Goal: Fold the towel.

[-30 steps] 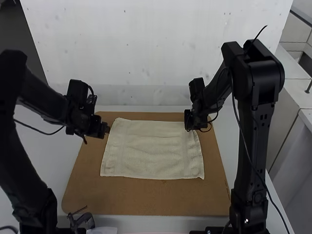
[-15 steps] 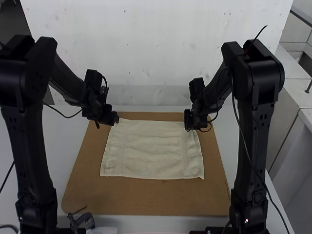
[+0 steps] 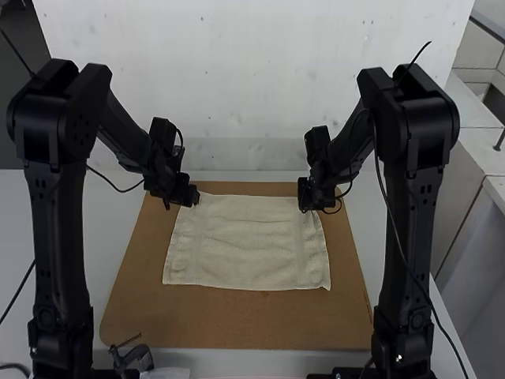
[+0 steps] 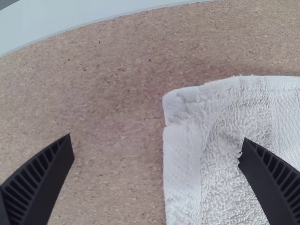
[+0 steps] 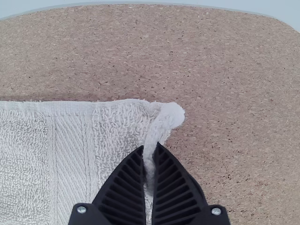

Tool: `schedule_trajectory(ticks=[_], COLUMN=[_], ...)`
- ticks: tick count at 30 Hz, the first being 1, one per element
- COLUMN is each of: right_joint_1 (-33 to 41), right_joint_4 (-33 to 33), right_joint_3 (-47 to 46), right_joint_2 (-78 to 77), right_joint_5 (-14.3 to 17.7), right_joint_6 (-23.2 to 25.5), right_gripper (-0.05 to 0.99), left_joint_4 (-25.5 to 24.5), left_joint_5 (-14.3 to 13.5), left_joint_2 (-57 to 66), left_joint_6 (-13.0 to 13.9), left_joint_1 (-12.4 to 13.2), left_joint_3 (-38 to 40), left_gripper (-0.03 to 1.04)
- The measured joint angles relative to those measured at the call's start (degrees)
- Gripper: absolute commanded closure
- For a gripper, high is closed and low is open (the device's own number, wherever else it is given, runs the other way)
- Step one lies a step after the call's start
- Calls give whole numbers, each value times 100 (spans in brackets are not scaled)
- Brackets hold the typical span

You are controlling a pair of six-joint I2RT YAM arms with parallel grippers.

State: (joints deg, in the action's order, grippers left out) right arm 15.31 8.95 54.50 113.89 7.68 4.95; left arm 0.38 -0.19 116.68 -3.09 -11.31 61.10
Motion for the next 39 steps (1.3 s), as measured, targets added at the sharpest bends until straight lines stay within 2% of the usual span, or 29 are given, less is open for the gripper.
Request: schedule_trajectory(ticks=[2, 3, 7, 8, 13, 18, 26, 39], right_joint_1=[0, 0, 0, 0, 2, 0, 0, -59], right_joint_4=[2, 2, 2, 2, 4, 39, 284, 1742], right_joint_3=[-2, -2, -2, -2, -2, -2, -101, -673], right_joint_2=[0, 0, 0, 0, 0, -11, -46, -1071], right_joint_5=[13, 13, 13, 13, 15, 13, 13, 76], right_joint_6=[-2, -2, -2, -2, -2, -2, -13, -20], right_gripper=[92, 92, 92, 92, 92, 92, 92, 92], left_joint_4=[-15, -22, -133, -164, -424, -555, -778, -769], left_joint_5=[0, 2, 107, 153, 149, 157, 356, 468], left_joint_2=[4, 11, 50, 52, 70, 31, -511, -1532], left_joint_6=[0, 2, -26, -42, -42, -72, -173, -345], left_joint_1=[0, 0, -24, -46, -195, -216, -369, -275], left_joint_3=[17, 28, 127, 149, 256, 280, 83, 15], left_gripper=[11, 19, 88, 100, 99, 99, 99, 99])
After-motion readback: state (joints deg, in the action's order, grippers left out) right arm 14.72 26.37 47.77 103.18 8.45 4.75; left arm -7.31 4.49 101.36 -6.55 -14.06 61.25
